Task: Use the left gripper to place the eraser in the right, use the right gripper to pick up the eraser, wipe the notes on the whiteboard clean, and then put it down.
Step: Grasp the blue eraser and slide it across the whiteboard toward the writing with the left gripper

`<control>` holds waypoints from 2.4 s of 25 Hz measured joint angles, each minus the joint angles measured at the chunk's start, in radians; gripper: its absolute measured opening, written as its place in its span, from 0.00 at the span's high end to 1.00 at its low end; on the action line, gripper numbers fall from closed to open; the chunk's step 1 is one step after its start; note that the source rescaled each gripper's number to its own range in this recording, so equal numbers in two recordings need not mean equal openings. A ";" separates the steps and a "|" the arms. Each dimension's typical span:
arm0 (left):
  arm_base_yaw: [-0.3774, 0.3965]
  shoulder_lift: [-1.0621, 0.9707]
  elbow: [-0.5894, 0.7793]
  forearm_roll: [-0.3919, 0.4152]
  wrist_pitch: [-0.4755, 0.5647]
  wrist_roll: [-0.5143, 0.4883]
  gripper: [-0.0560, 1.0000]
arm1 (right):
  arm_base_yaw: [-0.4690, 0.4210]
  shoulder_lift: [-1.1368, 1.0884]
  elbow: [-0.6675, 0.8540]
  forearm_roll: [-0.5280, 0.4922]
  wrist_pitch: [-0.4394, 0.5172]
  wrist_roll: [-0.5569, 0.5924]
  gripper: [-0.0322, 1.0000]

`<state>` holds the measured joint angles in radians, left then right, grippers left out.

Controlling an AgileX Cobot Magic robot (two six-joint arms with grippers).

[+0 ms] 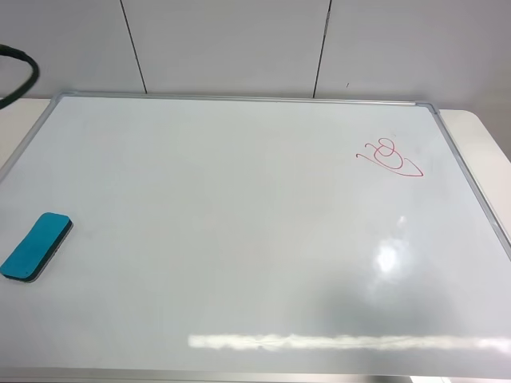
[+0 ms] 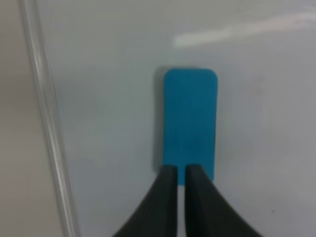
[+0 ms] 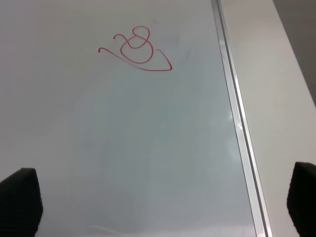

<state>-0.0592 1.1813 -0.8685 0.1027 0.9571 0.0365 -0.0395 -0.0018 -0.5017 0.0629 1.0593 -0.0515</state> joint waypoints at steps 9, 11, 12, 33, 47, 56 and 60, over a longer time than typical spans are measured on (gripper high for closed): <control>0.000 0.349 -0.031 -0.017 -0.033 0.033 0.94 | 0.000 0.000 0.000 0.000 0.000 0.000 0.00; 0.000 0.378 -0.031 -0.026 -0.057 0.035 0.94 | 0.000 0.000 0.000 0.000 0.000 0.000 0.00; 0.005 0.387 -0.030 -0.029 -0.064 0.035 0.94 | 0.000 0.000 0.000 0.000 0.000 0.000 0.00; 0.139 0.478 0.178 -0.052 -0.392 0.029 0.94 | 0.000 0.000 0.000 0.000 0.000 0.000 0.00; 0.016 0.571 0.140 -0.242 -0.428 -0.030 0.94 | 0.000 0.000 0.000 0.000 0.000 0.000 0.00; -0.210 0.599 0.142 -0.578 -0.653 -0.174 0.94 | 0.000 0.000 0.000 0.000 0.000 0.000 0.00; -0.312 0.639 0.119 -0.661 -0.703 -0.242 0.94 | 0.000 0.000 0.000 0.000 0.000 0.000 0.00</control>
<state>-0.3708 1.8202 -0.7492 -0.5583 0.2538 -0.2059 -0.0395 -0.0018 -0.5017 0.0629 1.0593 -0.0515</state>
